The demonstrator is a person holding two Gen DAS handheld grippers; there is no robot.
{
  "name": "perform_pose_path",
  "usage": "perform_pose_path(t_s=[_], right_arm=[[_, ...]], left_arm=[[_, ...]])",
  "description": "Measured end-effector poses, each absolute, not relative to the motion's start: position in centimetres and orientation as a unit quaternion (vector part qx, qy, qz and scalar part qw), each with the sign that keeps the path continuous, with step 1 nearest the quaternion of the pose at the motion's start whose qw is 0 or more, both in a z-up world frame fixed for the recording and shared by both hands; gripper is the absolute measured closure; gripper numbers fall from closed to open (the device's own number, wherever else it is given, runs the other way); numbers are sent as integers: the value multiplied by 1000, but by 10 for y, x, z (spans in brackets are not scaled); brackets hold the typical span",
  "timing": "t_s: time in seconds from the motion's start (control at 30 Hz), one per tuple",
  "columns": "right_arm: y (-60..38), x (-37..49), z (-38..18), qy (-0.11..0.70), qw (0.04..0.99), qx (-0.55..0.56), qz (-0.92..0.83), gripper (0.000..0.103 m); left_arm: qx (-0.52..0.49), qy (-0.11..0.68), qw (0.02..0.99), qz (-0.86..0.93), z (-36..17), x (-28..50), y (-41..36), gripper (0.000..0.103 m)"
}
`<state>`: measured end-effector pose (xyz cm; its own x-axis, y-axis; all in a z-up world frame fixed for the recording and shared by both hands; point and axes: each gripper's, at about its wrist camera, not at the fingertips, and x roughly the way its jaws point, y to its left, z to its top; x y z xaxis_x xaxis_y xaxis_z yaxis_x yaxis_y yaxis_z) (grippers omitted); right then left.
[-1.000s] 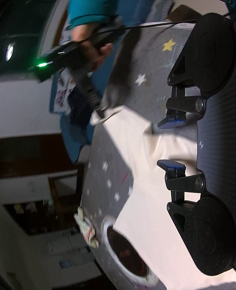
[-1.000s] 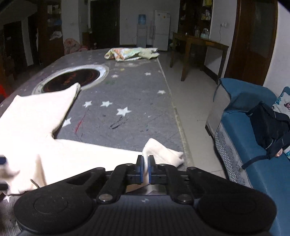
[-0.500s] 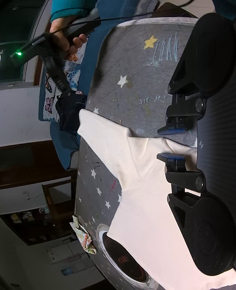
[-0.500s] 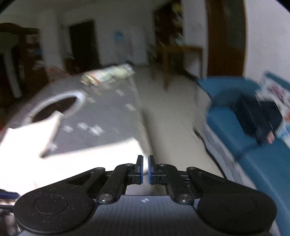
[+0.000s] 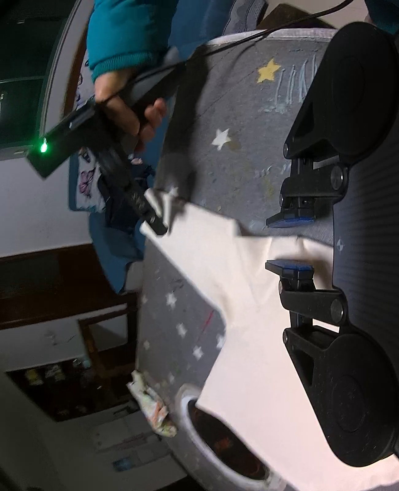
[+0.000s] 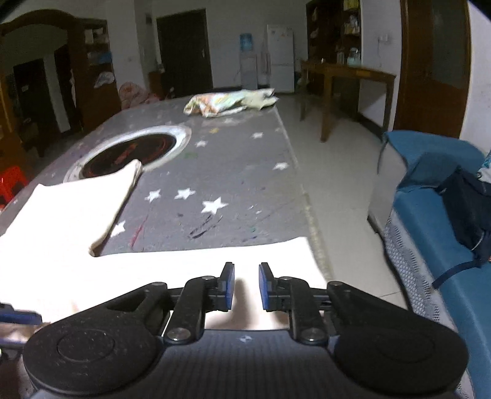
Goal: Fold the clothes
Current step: 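Smooth the sweatshirt body with the right gripper while the left gripper grasps the hem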
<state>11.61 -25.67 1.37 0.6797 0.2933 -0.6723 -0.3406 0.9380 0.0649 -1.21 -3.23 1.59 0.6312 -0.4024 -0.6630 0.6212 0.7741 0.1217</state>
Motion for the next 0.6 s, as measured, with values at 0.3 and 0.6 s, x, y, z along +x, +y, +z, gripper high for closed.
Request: perform_pose_path(t_s=[0.3, 0.6], right_arm=[[-268, 130, 4, 352, 921, -76, 149, 86], [-267, 132, 12, 347, 922, -81, 149, 81]], left_arm=[[163, 319, 870, -337, 11, -20, -25, 80], [153, 298, 876, -348, 25, -16, -34, 75]])
